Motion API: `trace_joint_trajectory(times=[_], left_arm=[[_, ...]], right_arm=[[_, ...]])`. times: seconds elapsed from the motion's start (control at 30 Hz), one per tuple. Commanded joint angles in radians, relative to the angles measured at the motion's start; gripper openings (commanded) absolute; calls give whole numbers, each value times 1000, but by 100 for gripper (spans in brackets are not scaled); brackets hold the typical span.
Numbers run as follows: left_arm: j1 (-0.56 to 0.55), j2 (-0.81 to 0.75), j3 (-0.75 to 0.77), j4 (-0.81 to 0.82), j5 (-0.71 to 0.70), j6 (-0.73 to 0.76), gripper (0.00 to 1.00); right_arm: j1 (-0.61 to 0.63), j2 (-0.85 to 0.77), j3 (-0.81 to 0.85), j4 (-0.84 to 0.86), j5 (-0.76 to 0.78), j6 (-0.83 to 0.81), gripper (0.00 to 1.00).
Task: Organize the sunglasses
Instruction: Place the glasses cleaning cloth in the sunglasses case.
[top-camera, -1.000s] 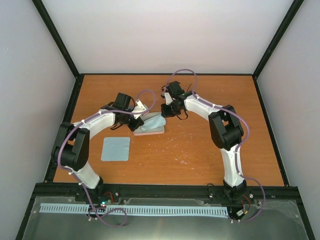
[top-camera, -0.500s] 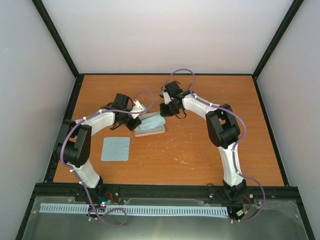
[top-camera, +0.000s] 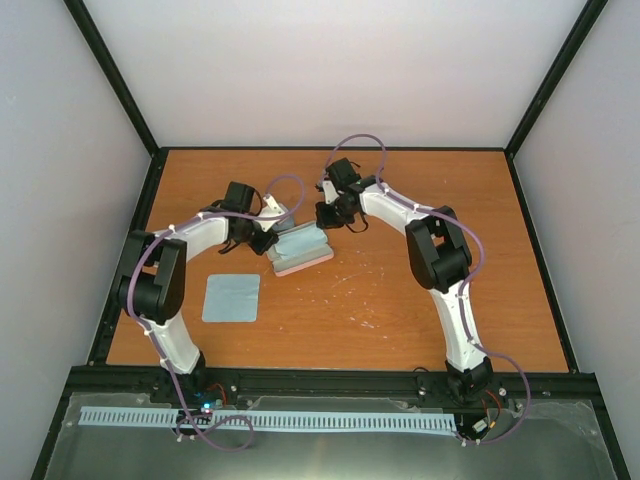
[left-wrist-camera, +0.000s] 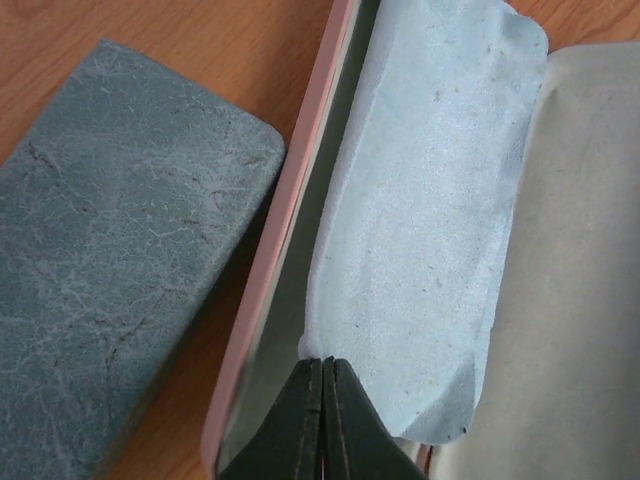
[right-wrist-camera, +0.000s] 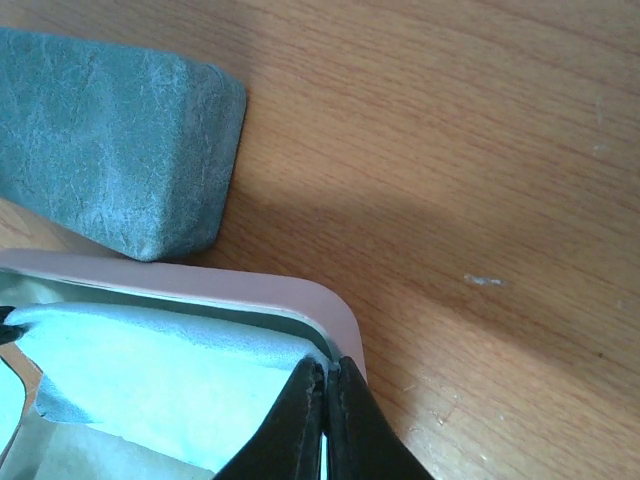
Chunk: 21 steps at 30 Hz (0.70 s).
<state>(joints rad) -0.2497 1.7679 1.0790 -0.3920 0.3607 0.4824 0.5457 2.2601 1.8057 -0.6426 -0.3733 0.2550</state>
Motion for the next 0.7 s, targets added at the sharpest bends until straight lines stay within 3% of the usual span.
trace_joint_trajectory(times=[0.0, 0.67], left_arm=[[12, 19, 44, 9, 2, 23, 0], [15, -12, 3, 1, -24, 1, 0]], right_arm=[[9, 36, 45, -31, -10, 3, 3], [28, 71, 109, -51, -40, -13, 3]])
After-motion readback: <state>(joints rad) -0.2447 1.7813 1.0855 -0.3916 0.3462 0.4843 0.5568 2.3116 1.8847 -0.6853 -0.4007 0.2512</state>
